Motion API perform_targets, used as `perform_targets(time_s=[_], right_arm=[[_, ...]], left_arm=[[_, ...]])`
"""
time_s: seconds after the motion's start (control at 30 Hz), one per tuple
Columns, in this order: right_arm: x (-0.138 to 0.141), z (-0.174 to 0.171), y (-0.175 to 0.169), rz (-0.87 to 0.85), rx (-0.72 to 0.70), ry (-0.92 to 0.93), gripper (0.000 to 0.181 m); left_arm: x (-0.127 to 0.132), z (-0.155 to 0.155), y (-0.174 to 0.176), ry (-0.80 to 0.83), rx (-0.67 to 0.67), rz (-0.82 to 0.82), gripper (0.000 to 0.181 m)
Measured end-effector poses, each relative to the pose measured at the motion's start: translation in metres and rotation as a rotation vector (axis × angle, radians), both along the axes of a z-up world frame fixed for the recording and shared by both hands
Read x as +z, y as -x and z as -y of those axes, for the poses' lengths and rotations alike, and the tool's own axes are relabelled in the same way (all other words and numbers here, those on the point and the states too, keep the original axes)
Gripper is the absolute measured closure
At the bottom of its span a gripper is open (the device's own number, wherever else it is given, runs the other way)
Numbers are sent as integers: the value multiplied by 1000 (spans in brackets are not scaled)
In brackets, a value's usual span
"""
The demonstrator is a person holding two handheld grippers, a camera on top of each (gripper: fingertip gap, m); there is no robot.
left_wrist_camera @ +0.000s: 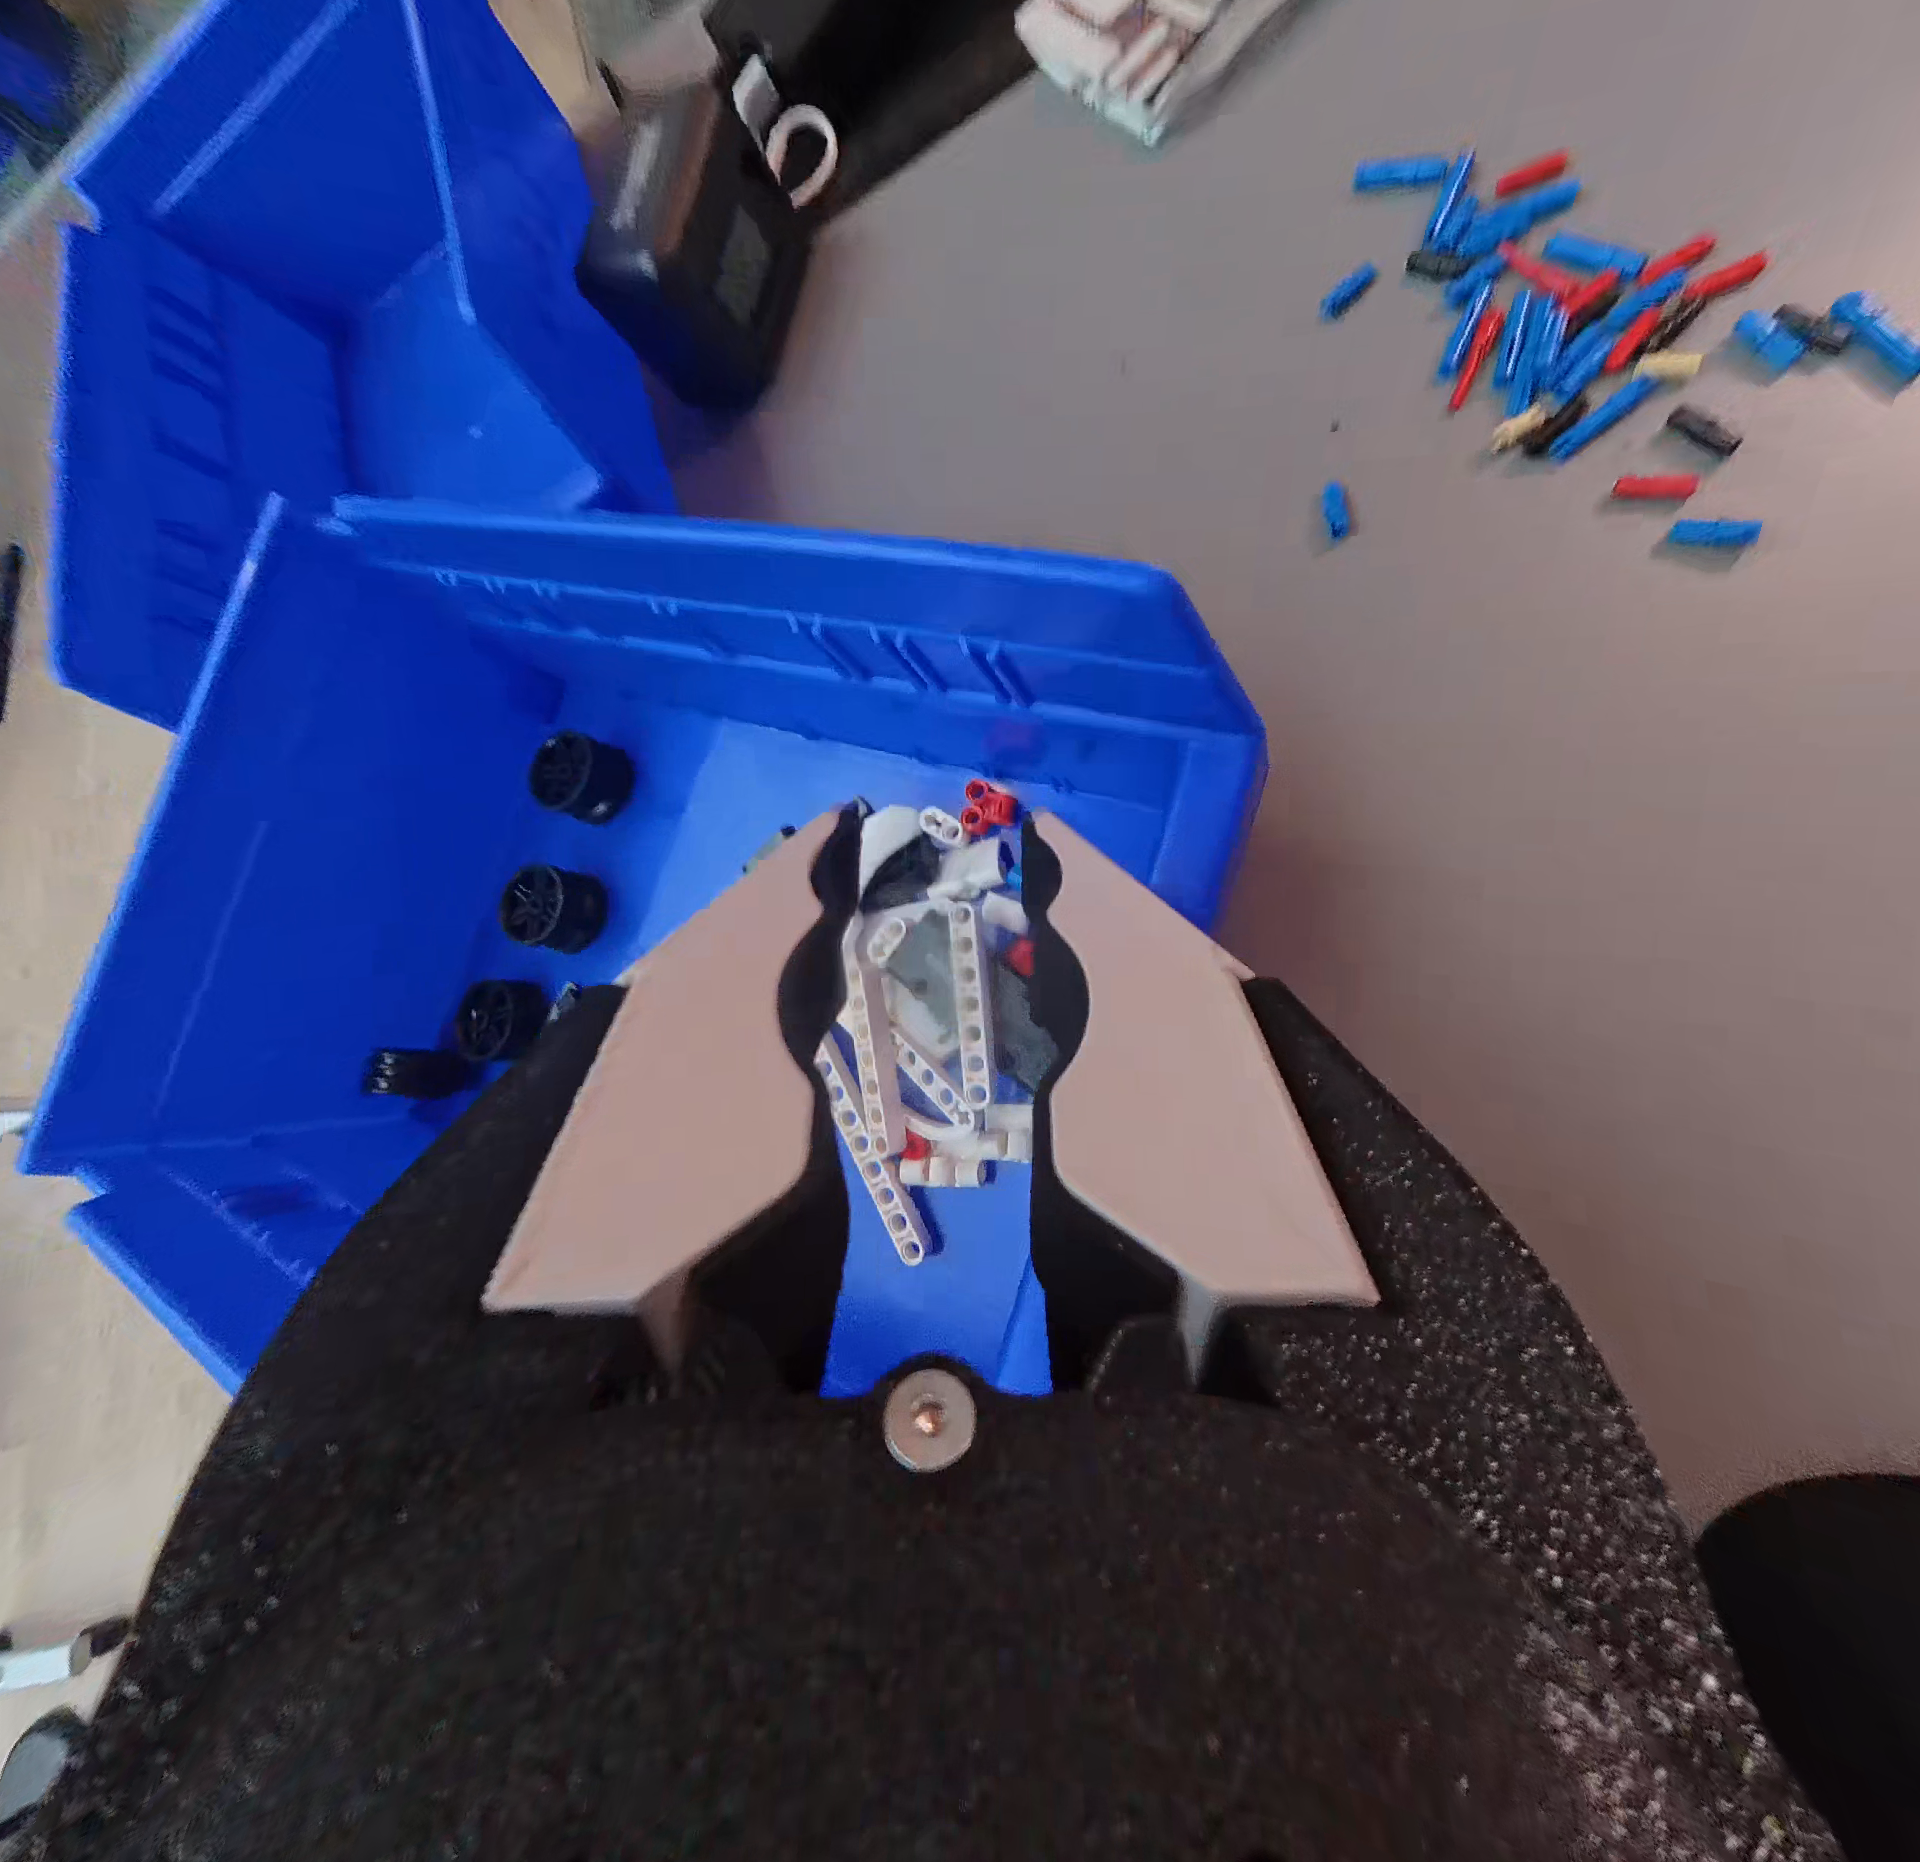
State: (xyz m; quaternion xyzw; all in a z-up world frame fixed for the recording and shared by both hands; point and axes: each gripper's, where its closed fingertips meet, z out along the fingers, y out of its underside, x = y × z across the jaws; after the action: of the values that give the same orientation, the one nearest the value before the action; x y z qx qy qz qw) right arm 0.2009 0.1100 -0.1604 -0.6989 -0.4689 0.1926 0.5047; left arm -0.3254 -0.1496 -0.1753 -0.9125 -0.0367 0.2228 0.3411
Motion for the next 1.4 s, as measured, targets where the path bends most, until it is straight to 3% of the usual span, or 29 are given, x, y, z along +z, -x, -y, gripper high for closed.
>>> perform_targets(time_s=[0.03, 0.13, 0.3, 0.4, 0.57, 0.7, 0.83, 0.97, 1.03, 1.1, 1.27, 1.37, 1.4], right_arm=[[-4, 1, -4, 4, -15, 5, 161], [-8, 6, -7, -34, -32, 16, 160], [7, 17, 22, -185, 14, -25, 154], [14, 25, 47, -245, 60, -46, 144], [23, 43, 84, -270, 145, -95, 132], [51, 42, 128, -339, 202, -109, 132], [78, 35, 179, -387, 240, -137, 132], [88, 23, 217, -420, 205, -126, 131], [87, 6, 226, -407, 147, -138, 126], [88, -12, 230, -428, 90, -120, 126], [91, -56, 227, -469, -24, -69, 131], [100, -73, 222, -507, -57, -45, 134], [103, -77, 219, -525, -63, -43, 135]], left_arm=[[11, -3, -2, -56, -11, -20, 148], [48, -17, -23, -251, -93, -58, 138], [110, -48, -114, -742, -371, 115, 104], [115, -59, -153, -895, -464, 251, 97], [100, -95, -183, -883, -563, 343, 109], [108, -142, -174, -928, -551, 393, 111], [123, -204, -131, -976, -447, 355, 109], [142, -271, -79, -970, -329, 331, 87], [151, -303, -72, -973, -312, 385, 69], [155, -330, -72, -945, -302, 386, 64], [141, -367, -83, -828, -251, 157, 74], [142, -362, -95, -867, -256, 74, 144], [139, -362, -102, -865, -274, 79, 153]])
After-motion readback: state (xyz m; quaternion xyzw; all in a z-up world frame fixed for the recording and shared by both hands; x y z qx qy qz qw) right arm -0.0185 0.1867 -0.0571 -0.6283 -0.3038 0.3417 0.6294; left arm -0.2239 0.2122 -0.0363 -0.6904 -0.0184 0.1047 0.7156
